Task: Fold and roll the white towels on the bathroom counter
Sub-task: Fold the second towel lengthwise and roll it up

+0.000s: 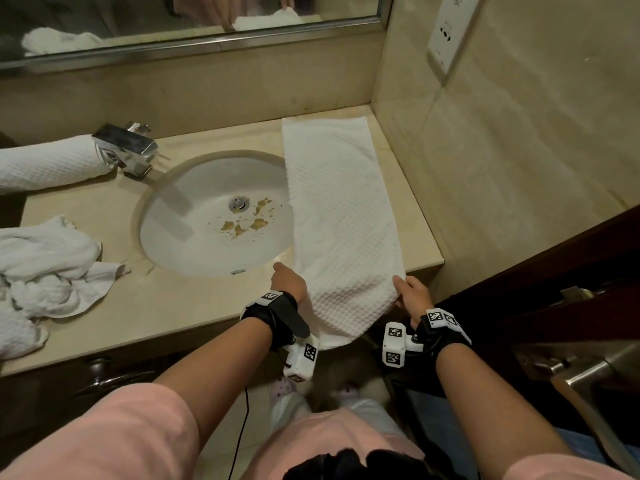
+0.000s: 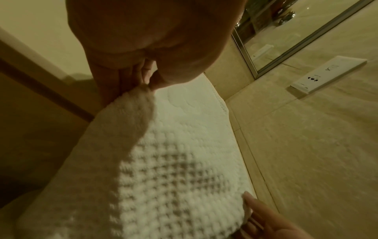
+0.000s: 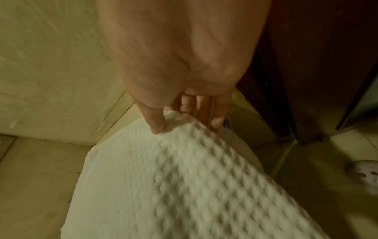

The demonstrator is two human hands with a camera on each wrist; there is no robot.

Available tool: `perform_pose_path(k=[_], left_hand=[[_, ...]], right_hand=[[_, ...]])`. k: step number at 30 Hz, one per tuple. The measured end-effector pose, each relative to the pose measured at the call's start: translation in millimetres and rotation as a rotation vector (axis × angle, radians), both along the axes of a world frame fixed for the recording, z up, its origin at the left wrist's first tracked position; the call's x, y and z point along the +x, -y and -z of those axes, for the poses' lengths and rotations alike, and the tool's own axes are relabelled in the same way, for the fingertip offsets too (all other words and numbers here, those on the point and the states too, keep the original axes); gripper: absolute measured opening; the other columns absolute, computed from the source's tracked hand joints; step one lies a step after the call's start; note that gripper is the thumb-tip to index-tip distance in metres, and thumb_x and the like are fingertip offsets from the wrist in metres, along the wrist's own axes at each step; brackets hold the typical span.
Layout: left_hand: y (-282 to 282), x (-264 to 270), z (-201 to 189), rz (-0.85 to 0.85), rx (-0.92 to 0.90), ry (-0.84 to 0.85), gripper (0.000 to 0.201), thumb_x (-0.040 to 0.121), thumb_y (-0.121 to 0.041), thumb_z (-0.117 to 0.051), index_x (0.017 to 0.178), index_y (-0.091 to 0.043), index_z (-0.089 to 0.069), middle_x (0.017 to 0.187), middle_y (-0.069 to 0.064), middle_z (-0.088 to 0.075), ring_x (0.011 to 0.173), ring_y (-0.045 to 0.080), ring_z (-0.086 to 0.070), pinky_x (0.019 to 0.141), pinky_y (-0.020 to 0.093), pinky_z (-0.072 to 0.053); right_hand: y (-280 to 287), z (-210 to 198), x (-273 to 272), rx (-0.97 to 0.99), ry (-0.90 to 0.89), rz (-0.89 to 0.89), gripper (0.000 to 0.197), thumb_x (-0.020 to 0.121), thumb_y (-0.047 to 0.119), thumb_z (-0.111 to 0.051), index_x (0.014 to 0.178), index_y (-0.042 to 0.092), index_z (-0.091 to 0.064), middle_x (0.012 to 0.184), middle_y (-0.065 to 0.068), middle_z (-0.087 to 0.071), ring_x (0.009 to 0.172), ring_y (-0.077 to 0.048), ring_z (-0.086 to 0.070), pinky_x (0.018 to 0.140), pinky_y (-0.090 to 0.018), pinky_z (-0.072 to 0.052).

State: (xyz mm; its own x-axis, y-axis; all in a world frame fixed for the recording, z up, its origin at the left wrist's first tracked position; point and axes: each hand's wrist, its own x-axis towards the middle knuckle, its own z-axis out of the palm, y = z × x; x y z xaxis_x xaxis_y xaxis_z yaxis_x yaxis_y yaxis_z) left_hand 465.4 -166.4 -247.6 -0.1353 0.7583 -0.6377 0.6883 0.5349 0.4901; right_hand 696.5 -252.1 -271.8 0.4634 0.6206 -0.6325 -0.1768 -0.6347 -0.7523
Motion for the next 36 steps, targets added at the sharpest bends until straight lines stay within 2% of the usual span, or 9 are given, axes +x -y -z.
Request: perform_pose_path(k=[4, 9, 13, 17, 20, 26, 30, 33, 36], left_hand=[[5, -1, -3, 0.130, 0.039, -0.090, 0.056, 0.093, -0.024, -0.055, 0.136, -0.001, -0.029, 0.139, 0.021, -0.034, 0.119, 0.040, -0.047, 0.093, 0.041, -0.043], [3, -7, -2, 0.233, 0.059, -0.201, 0.052, 0.089, -0.030, -0.059, 0.128, -0.001, -0.041, 0.131, 0.019, -0.042, 0.117, 0.038, -0.047, 0.094, 0.041, -0.044], [0, -9, -2, 0.328, 0.072, -0.244, 0.027, 0.090, -0.029, -0.059, 0.085, -0.003, -0.057, 0.103, 0.013, -0.063, 0.098, 0.032, -0.061, 0.071, 0.031, -0.046], [-3, -7, -2, 0.324, 0.104, -0.263, 0.037, 0.091, -0.019, -0.057, 0.060, -0.012, -0.037, 0.065, 0.001, -0.045, 0.082, 0.030, -0.059, 0.067, 0.031, -0.046], [-8, -6, -6, 0.376, 0.088, -0.278, 0.037, 0.091, -0.012, -0.055, 0.059, -0.012, -0.038, 0.063, 0.002, -0.043, 0.076, 0.027, -0.055, 0.065, 0.029, -0.045], [-12, -3, -12, 0.506, 0.035, -0.292, 0.033, 0.093, -0.009, -0.049, 0.061, -0.010, -0.042, 0.081, 0.010, -0.057, 0.098, 0.031, -0.064, 0.074, 0.032, -0.050], [-13, -7, -11, 0.548, -0.003, -0.268, 0.019, 0.094, -0.014, -0.050, 0.092, 0.001, -0.062, 0.111, 0.017, -0.062, 0.106, 0.033, -0.060, 0.085, 0.034, -0.048], [-8, -7, -7, 0.538, 0.009, -0.291, 0.022, 0.096, -0.008, -0.043, 0.081, -0.002, -0.058, 0.117, 0.018, -0.061, 0.106, 0.033, -0.060, 0.085, 0.034, -0.047], [-5, -5, -5, 0.505, 0.025, -0.290, 0.024, 0.096, -0.007, -0.041, 0.111, 0.002, -0.057, 0.124, 0.019, -0.055, 0.113, 0.034, -0.055, 0.094, 0.036, -0.045]], right_hand=[[-3, 6, 4, 0.025, 0.142, -0.024, 0.034, 0.093, 0.024, -0.058, 0.080, -0.008, -0.057, 0.076, -0.011, -0.051, 0.073, -0.018, -0.045, 0.062, -0.029, -0.035], [-7, 9, 2, -0.001, 0.255, 0.014, 0.039, 0.088, 0.019, -0.064, 0.059, 0.011, -0.041, 0.059, -0.006, -0.039, 0.060, -0.018, -0.036, 0.059, -0.030, -0.033], [-8, 8, 2, -0.039, 0.301, -0.042, 0.040, 0.087, 0.023, -0.065, 0.057, 0.013, -0.039, 0.059, -0.005, -0.037, 0.060, -0.019, -0.034, 0.059, -0.029, -0.032], [-12, 3, 1, -0.124, 0.358, -0.136, 0.045, 0.087, 0.028, -0.060, 0.055, 0.016, -0.032, 0.057, -0.003, -0.031, 0.058, -0.019, -0.030, 0.059, -0.030, -0.027], [-16, -5, 2, -0.158, 0.384, -0.203, 0.045, 0.087, 0.028, -0.059, 0.056, 0.016, -0.030, 0.058, -0.003, -0.032, 0.056, -0.020, -0.030, 0.058, -0.031, -0.025], [-10, -7, -3, -0.022, 0.263, -0.124, 0.032, 0.086, 0.023, -0.064, 0.062, 0.013, -0.044, 0.064, -0.007, -0.039, 0.062, -0.018, -0.036, 0.059, -0.029, -0.031], [-2, -3, -6, 0.033, 0.162, 0.050, 0.031, 0.092, 0.015, -0.060, 0.065, 0.010, -0.047, 0.066, -0.006, -0.045, 0.064, -0.016, -0.040, 0.056, -0.028, -0.033], [-1, -1, -5, 0.011, 0.173, 0.030, 0.033, 0.091, 0.018, -0.062, 0.064, 0.012, -0.044, 0.065, -0.004, -0.043, 0.064, -0.016, -0.039, 0.057, -0.029, -0.032], [-2, -6, -4, 0.026, 0.164, 0.013, 0.038, 0.090, 0.016, -0.063, 0.061, 0.013, -0.038, 0.062, -0.004, -0.036, 0.060, -0.014, -0.033, 0.055, -0.029, -0.028]])
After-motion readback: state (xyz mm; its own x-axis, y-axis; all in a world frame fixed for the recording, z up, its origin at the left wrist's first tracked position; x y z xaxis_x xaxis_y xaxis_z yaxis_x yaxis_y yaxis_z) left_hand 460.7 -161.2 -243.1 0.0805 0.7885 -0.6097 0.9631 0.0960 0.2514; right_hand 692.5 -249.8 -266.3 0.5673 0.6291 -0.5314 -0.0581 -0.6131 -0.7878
